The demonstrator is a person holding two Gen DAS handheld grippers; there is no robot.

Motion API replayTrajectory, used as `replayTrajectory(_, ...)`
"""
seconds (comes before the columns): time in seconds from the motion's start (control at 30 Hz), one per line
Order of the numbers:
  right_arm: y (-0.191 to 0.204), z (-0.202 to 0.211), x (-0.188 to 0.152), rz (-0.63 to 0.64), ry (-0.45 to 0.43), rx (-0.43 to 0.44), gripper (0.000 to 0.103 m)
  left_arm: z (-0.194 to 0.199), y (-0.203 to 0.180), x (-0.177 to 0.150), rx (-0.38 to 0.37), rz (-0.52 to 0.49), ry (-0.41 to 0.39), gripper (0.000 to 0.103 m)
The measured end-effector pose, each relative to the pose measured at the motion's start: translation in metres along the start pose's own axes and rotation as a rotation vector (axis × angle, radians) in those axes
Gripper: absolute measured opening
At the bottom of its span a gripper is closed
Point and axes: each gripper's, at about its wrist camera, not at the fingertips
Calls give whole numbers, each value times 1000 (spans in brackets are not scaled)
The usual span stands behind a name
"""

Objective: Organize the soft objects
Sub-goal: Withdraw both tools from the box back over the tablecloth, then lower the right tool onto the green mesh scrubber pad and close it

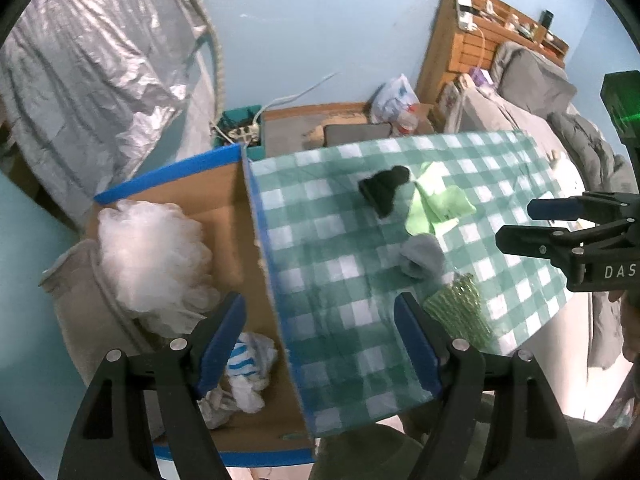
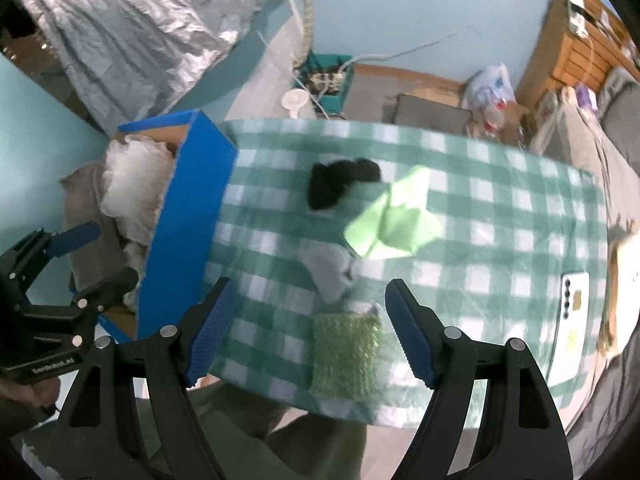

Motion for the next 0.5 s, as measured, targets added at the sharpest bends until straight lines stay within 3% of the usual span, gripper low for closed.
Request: replayTrajectory(0.5, -33, -28, -50, -83, 57, -29, 78, -34, -40, -14, -39, -100, 71, 78)
Point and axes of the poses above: each gripper's, at about its wrist camera, not at the fingertips, and z roughly against the way its jaws point, y to its left, x to its top, and after that the axes turned 3 degrees about -z, right-handed
